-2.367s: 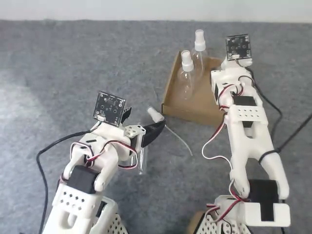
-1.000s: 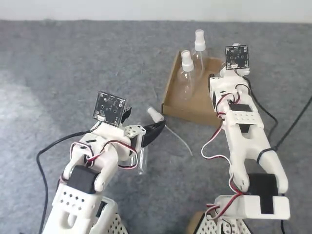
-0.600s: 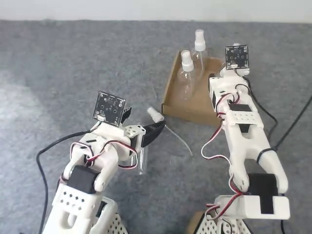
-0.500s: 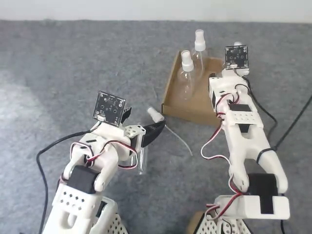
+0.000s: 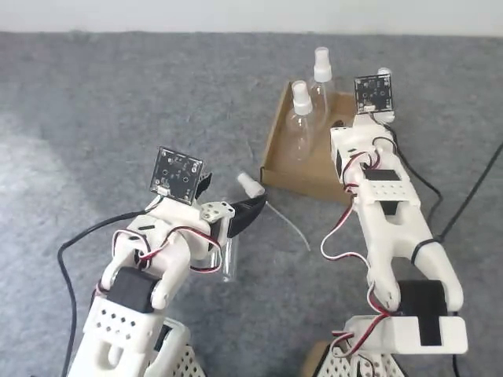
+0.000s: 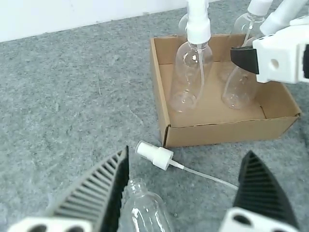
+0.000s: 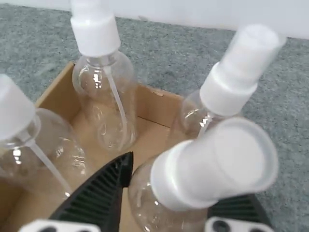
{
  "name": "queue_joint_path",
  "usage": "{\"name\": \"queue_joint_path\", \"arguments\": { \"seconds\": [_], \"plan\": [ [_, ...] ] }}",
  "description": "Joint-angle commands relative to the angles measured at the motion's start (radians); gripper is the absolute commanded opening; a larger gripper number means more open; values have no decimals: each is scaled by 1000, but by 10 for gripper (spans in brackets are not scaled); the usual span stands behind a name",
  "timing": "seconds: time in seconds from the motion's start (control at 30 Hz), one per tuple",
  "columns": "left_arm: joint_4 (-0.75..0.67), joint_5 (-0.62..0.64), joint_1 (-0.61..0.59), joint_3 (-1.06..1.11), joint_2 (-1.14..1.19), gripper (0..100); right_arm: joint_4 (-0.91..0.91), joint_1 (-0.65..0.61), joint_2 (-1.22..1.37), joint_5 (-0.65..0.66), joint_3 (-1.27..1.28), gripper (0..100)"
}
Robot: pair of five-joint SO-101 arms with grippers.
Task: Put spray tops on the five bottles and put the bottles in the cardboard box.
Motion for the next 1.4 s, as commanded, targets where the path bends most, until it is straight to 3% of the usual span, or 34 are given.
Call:
{"name": "queue_joint_path", "arguments": {
  "seconds": [0.0,0.17,0.6,0.83,1.2,1.37],
  "plan": [
    [-35,-6,-5,-4,-12,338,-15,-4,-18,-5,-11,241],
    [-35,-6,-5,-4,-12,338,-13,-4,-18,-5,-11,327],
    [-35,-6,-5,-4,-12,338,-10,-4,-21,-3,-58,325],
    [-77,-6,-6,15,-11,338,139,-4,-84,-8,-147,324],
    [-74,-6,-8,15,-12,338,392,-13,-438,-8,-160,322],
    [-75,-2,-57,2,-12,338,633,-90,-556,-11,-265,322]
  ]
}}
